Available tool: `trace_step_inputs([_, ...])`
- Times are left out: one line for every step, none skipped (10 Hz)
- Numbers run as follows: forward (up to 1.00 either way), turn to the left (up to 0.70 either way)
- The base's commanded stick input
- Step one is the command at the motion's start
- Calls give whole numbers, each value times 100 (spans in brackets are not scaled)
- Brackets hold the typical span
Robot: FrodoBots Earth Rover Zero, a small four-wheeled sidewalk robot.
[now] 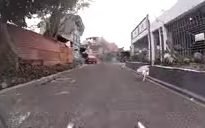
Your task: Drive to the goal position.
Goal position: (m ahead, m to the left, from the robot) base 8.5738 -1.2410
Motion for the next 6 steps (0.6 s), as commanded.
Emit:
trace_step_inputs([70, 0])
trace_step_inputs([70, 0])
trace_step_inputs([70, 0])
trace_step_inputs([70, 0])
trace_step_inputs([70, 0])
trace_step_inputs([70, 0])
